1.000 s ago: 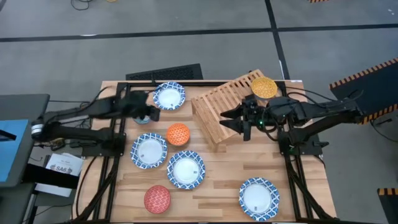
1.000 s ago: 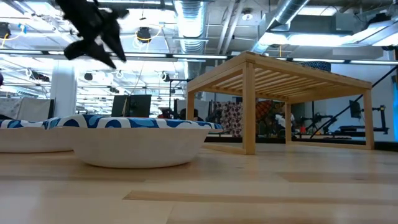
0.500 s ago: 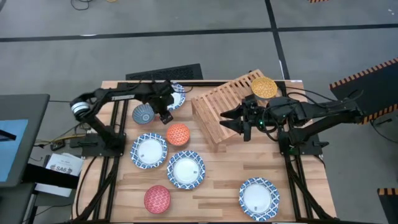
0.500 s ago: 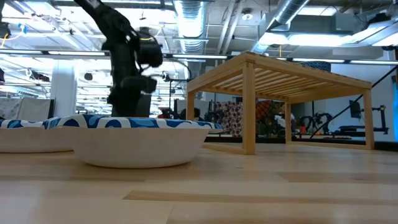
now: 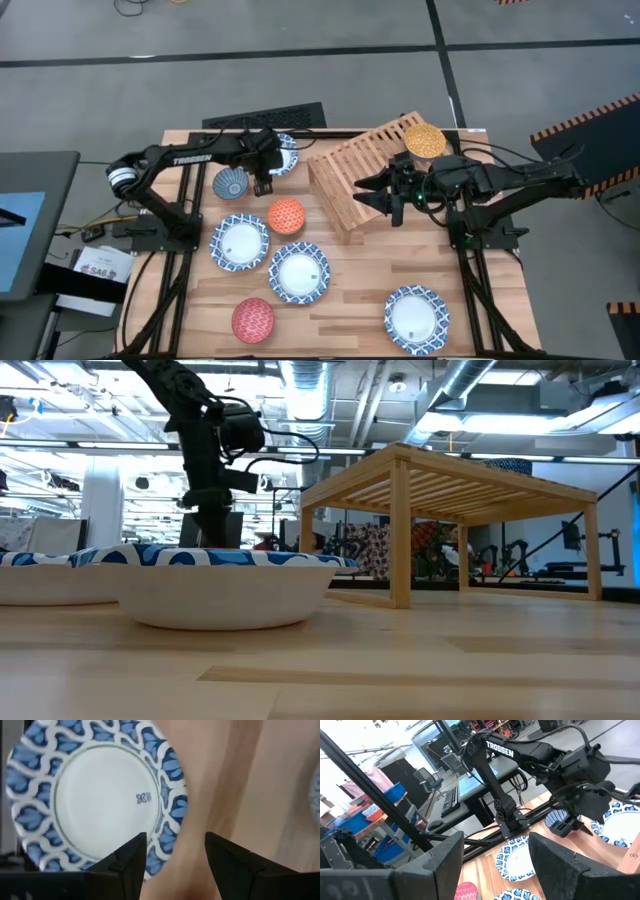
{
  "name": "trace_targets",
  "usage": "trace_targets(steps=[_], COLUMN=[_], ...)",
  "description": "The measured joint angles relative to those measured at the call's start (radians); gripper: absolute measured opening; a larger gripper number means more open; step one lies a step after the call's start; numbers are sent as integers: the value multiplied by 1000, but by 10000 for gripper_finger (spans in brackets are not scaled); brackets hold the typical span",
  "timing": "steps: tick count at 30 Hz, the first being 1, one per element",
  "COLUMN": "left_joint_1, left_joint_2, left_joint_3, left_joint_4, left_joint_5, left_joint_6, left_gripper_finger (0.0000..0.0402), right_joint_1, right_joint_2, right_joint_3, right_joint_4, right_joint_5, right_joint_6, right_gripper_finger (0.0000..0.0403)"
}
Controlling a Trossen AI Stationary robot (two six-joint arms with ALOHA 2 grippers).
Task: Place and stack bowls onto a shelf
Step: Put the top white pattern bowl on the shelf
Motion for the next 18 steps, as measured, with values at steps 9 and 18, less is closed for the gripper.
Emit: trace_targets(steps=[9, 18], left_joint_1=[-1, 0], left_joint_2=[90, 158], left_joint_3=[0, -1], left_joint_4=[14, 30], left_joint_5=[15, -86], left_joint_6=[50, 58], left_gripper_finger=[185, 178], right_joint_1=[0, 0], right_joint_2=[0, 0], right_joint_3=[0, 0], right_joint_4=[-3, -3], right_joint_5=[1, 4], right_joint_6=[0, 0], right_gripper_finger=[249, 249])
